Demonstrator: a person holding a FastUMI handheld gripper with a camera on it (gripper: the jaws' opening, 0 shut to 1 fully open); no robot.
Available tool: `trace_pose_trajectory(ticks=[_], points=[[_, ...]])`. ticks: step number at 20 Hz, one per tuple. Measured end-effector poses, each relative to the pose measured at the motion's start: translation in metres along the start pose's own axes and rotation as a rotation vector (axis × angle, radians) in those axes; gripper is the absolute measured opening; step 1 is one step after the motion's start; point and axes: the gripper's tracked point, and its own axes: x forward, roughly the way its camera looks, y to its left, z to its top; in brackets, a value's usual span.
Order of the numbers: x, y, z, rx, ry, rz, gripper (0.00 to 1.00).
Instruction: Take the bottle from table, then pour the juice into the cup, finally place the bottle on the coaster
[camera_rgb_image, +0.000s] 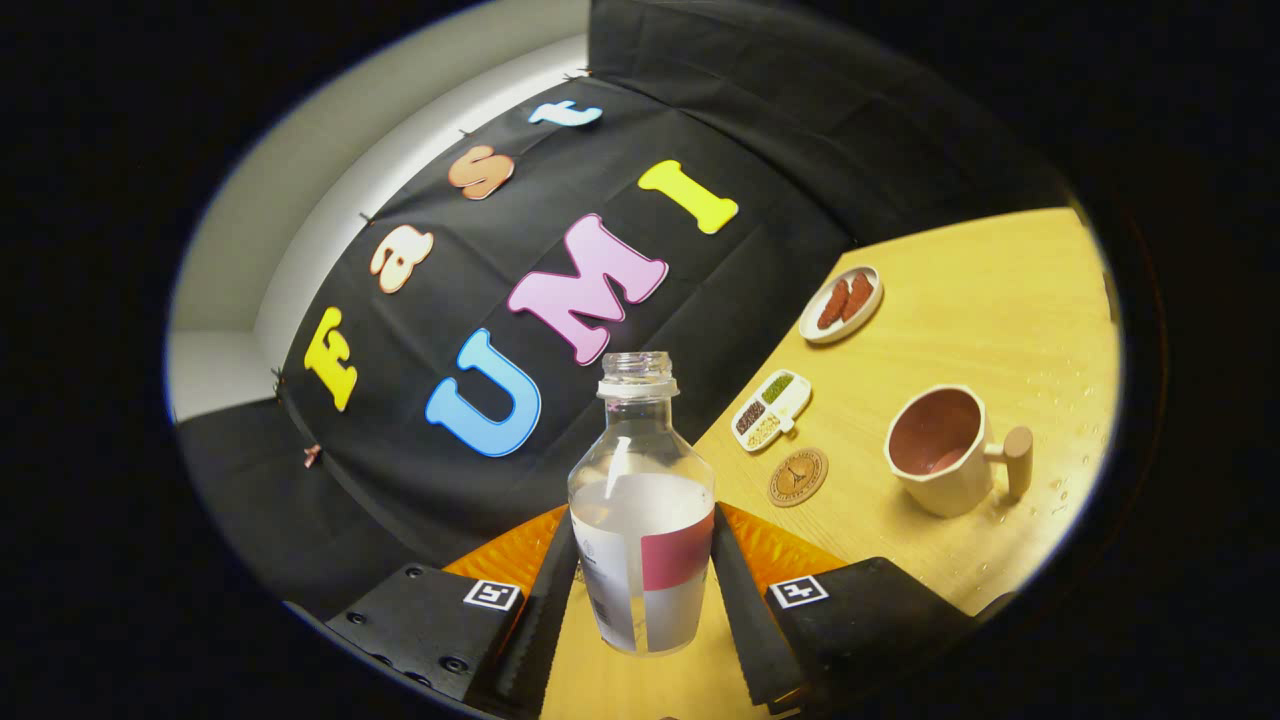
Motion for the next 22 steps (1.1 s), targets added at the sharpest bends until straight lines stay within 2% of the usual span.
trace_pose_trajectory(ticks=[9, 17, 22], points=[[0.010, -0.036, -0.006, 0.292, 0.027, -0.051, 0.75], [0.015, -0.051, -0.005, 0.440, 0.025, -0.074, 0.75], [0.013, -0.055, 0.004, 0.596, -0.006, -0.084, 0.75]])
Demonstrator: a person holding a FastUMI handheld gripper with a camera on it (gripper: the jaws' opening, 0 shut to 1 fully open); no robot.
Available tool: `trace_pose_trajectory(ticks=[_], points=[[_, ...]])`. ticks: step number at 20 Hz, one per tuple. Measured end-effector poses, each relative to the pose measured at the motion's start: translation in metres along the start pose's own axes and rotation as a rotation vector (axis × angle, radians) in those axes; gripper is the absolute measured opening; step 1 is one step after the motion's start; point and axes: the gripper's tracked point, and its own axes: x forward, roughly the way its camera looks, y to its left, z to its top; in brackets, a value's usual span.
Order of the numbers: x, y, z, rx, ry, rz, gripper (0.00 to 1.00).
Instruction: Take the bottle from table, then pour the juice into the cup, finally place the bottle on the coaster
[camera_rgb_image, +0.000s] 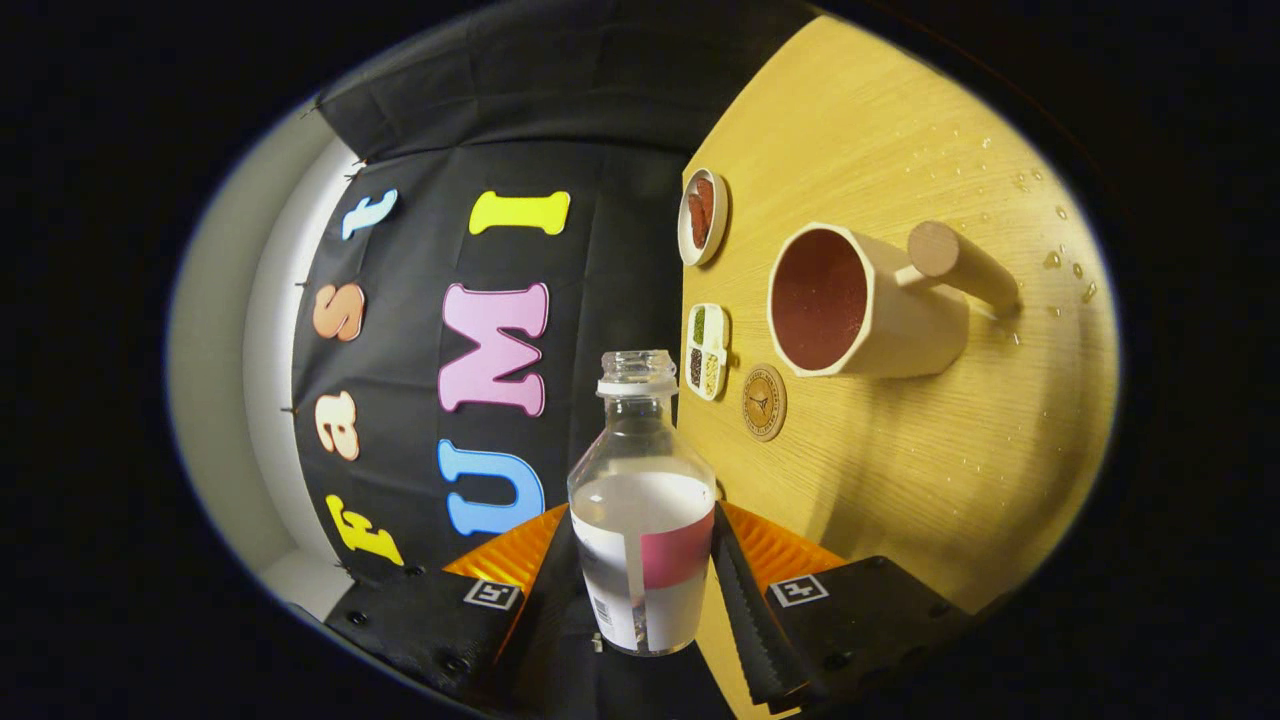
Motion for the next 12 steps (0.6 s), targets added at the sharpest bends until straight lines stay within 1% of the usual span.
trace_pose_trajectory(ticks=[3, 7, 12], points=[[0.000, -0.002, 0.007, 0.058, -0.021, -0.006, 0.75], [0.004, -0.002, 0.011, 0.100, -0.021, -0.021, 0.75], [0.006, -0.005, 0.014, 0.184, -0.021, -0.030, 0.75]])
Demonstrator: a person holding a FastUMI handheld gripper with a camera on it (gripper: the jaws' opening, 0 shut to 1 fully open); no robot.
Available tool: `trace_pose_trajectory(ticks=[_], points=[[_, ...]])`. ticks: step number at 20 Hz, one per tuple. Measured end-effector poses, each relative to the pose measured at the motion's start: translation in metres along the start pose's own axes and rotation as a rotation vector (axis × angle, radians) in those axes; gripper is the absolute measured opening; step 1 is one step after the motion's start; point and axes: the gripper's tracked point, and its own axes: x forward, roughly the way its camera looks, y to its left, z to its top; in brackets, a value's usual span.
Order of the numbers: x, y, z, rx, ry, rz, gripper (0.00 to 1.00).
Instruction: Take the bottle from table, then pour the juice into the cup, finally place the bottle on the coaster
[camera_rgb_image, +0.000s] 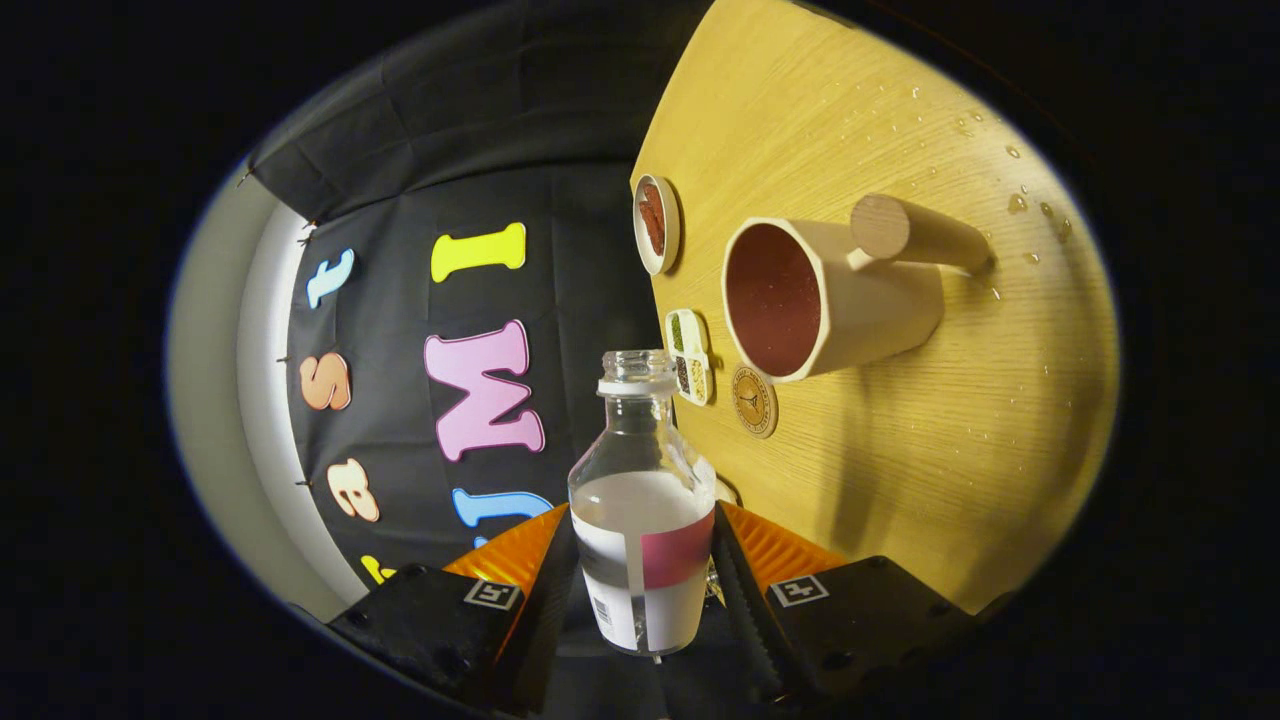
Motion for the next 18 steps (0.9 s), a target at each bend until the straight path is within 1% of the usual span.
trace_pose_trajectory(ticks=[5, 18], points=[[-0.0004, -0.0040, 0.0039, 0.078, -0.012, -0.006, 0.75], [-0.0001, 0.0030, 0.0034, 0.185, -0.031, 0.007, 0.75]])
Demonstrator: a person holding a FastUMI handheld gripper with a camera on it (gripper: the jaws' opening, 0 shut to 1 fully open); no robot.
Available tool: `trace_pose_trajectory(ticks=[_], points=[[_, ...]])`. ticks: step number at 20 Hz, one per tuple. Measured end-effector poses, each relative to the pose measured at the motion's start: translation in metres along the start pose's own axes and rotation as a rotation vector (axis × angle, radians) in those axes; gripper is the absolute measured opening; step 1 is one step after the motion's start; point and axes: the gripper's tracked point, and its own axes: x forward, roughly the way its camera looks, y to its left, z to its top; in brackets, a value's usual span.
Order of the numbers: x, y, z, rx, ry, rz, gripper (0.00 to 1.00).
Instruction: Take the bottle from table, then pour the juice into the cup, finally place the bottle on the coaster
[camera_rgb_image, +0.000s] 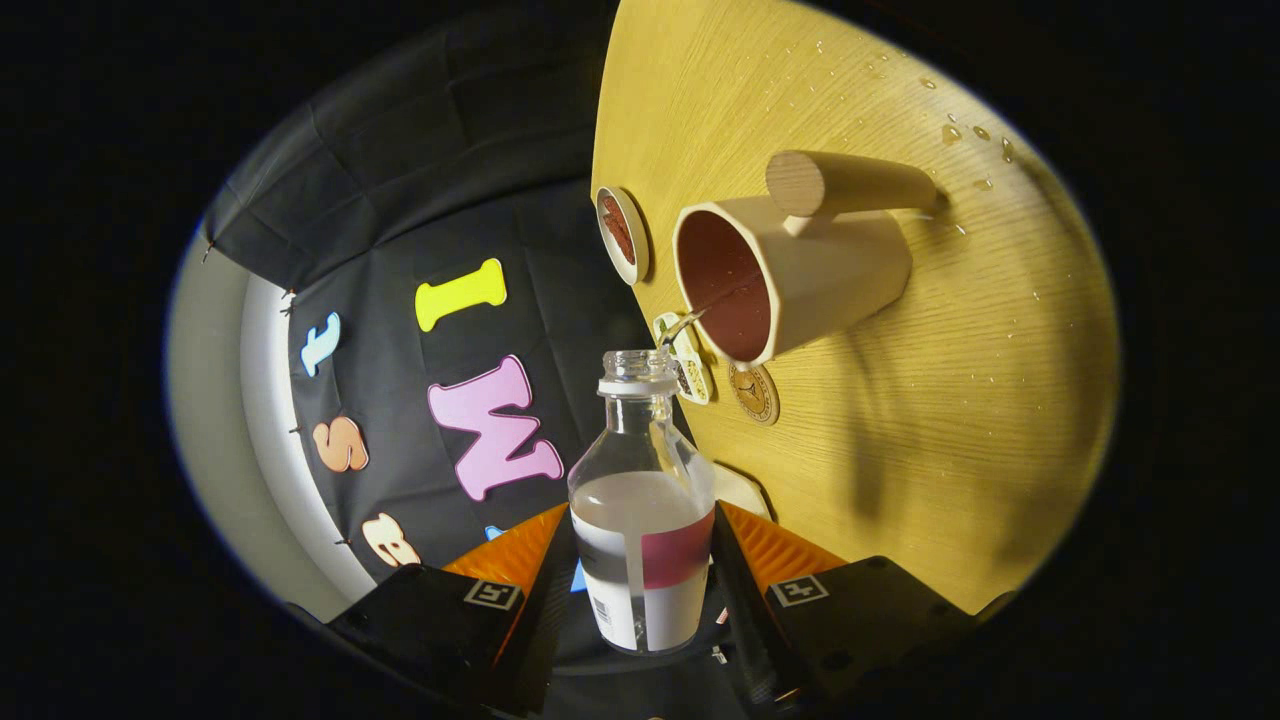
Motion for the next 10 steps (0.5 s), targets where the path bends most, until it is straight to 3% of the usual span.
trace_pose_trajectory(ticks=[10], points=[[-0.0029, 0.0029, 0.0006, 0.090, -0.024, 0.012, 0.75]])
